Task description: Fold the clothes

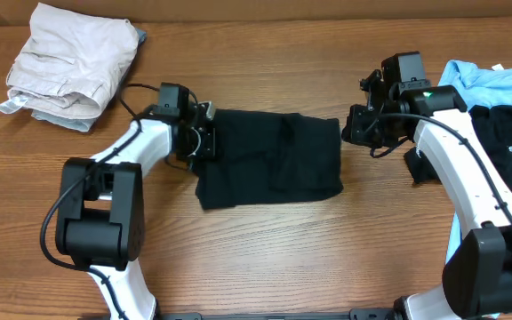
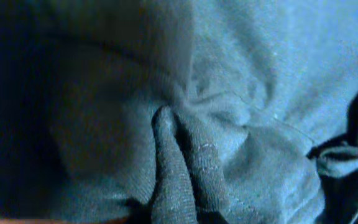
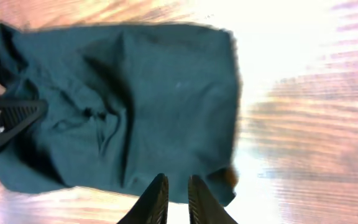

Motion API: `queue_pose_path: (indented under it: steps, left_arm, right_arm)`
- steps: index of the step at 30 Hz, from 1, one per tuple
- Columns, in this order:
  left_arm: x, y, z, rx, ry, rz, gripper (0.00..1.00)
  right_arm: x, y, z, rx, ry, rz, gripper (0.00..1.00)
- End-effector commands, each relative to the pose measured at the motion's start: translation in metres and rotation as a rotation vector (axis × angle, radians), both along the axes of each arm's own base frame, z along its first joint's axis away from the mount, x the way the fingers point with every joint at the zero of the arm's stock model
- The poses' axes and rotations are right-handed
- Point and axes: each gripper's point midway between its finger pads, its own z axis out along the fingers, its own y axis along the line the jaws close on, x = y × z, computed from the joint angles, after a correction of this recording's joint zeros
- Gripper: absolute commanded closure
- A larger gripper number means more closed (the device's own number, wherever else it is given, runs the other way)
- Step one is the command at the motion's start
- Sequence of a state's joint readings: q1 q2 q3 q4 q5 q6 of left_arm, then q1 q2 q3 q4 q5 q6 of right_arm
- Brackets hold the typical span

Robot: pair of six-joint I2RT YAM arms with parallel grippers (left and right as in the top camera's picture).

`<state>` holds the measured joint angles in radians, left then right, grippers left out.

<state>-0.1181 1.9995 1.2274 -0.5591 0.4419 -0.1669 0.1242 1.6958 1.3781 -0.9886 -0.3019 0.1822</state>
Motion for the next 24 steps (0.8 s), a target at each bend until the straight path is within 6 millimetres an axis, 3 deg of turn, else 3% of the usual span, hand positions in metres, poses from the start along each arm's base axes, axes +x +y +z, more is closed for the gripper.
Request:
queue_pose_path:
  steps: [1, 5, 9, 12, 19, 24]
  left_arm:
    - [-0.005, 0.051, -0.022, 0.178, 0.113, 0.079, 0.96]
    - [0.002, 0.067, 0.014, 0.284, 0.144, 0.045, 0.96]
    - [0.009, 0.066, 0.05, 0.33, 0.138, -0.007, 0.96]
    - [0.017, 0.063, 0.075, 0.34, 0.117, -0.018, 0.96]
    - [0.029, 0.059, 0.121, 0.331, 0.071, -0.008, 0.96]
    - [0.029, 0.053, 0.143, 0.33, 0.05, -0.021, 0.96]
  right_arm:
    - [-0.007, 0.007, -0.032, 0.031, 0.061, 0.015, 0.96]
    - [-0.008, 0.025, -0.061, 0.14, 0.078, 0.048, 0.96]
    - [-0.01, 0.05, -0.076, 0.281, 0.06, 0.104, 0.96]
    - [-0.011, 0.07, -0.075, 0.369, 0.031, 0.159, 0.96]
    - [-0.001, 0.105, -0.052, 0.513, -0.028, 0.191, 0.96]
    - [0.008, 0.109, -0.078, 0.398, 0.023, 0.036, 0.96]
